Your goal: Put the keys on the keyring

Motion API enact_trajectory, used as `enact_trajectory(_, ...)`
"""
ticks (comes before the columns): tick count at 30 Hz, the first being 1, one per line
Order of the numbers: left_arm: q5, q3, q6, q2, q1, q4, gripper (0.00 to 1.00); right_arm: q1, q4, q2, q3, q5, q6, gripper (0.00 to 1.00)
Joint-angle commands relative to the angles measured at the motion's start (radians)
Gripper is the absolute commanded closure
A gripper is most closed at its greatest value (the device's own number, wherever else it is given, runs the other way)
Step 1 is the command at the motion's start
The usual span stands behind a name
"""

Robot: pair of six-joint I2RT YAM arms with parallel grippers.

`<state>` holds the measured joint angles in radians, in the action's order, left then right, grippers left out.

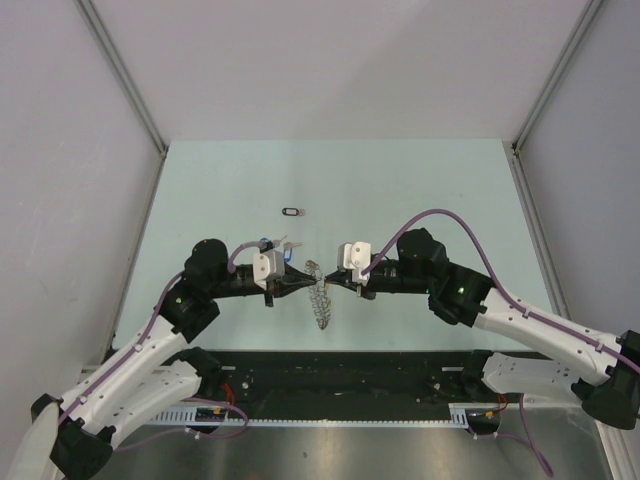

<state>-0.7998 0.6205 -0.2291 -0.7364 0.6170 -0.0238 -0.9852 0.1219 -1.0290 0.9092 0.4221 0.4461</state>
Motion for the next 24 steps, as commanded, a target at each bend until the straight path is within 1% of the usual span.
enact_trajectory(1,-0.024,0.002,-0.019,0.02,0.004,0.058,0.99,0.002,-0.033,0.029,0.033,-0.022,-0.004,1.0)
enact_trajectory(13,-0.027,0.004,-0.019,0.02,0.004,0.059,1.0,0.0,-0.034,0.012,0.034,-0.029,-0.006,1.0)
enact_trajectory(24,-0.024,0.002,-0.018,0.019,0.004,0.064,1.0,0.0,-0.041,0.003,0.033,-0.002,-0.003,1.0)
